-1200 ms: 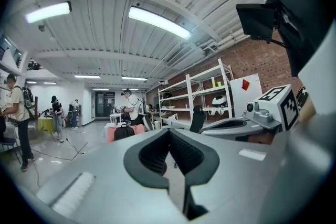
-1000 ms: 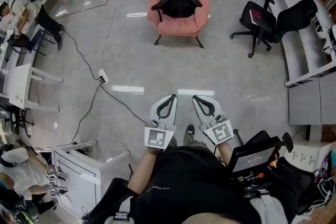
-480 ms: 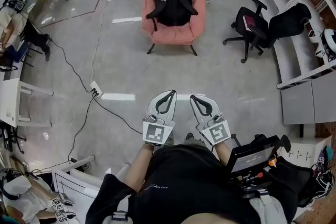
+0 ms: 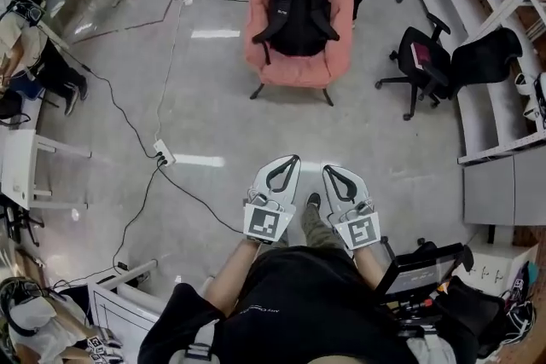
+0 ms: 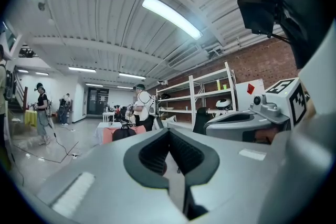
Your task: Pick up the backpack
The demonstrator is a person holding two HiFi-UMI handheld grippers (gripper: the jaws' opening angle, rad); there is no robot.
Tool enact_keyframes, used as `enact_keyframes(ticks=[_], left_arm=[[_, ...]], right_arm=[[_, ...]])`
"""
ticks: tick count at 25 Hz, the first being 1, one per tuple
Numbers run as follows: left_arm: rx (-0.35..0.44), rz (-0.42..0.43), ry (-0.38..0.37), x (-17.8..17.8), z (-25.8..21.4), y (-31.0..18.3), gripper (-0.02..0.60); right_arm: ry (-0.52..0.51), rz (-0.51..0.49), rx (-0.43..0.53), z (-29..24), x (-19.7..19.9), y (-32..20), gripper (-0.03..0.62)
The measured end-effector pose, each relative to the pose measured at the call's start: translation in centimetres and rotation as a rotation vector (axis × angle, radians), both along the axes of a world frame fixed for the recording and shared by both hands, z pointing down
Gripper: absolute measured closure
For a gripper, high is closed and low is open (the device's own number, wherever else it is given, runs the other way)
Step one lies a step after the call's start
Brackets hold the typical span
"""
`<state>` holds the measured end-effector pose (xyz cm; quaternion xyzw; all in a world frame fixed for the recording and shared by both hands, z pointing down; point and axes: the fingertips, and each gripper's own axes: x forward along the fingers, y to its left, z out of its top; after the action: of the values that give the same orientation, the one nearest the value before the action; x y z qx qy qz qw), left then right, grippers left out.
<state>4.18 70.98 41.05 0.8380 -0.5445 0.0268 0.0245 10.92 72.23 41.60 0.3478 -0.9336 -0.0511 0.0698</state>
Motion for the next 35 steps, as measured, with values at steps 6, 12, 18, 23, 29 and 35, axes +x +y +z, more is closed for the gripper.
enact_keyframes(ticks=[6, 12, 18, 23, 29, 35], left_arm=[[0.013, -0.042, -0.028, 0.6, -0.1, -7.4, 0.581], [0.038, -0.073, -0.058, 1.5, -1.1, -14.5, 0.581], [-0.006, -0.129, -0.041, 0.8, -0.1, -19.6, 0.581], [-0.048, -0.114, -0.034, -1.4, 2.3, -26.3, 0.581], [0.003, -0.011, -0.009, -4.4, 2.4, -36.4, 0.581], [0.032, 0.077, -0.034, -6.7, 1.6, -44.6, 0.581]], right_arm=[[-0.016, -0.031, 0.008, 0.6, 0.7, -7.5, 0.579], [-0.058, -0.094, -0.005, 0.3, 0.9, -15.7, 0.579], [-0.041, -0.142, -0.048, 1.4, 0.4, -21.7, 0.579], [-0.026, -0.139, -0.072, 2.8, -1.5, -27.6, 0.574], [0.009, -0.088, -0.074, 2.7, -5.1, -36.9, 0.558], [0.027, -0.020, -0.041, 0.9, -7.1, -45.1, 0.545]])
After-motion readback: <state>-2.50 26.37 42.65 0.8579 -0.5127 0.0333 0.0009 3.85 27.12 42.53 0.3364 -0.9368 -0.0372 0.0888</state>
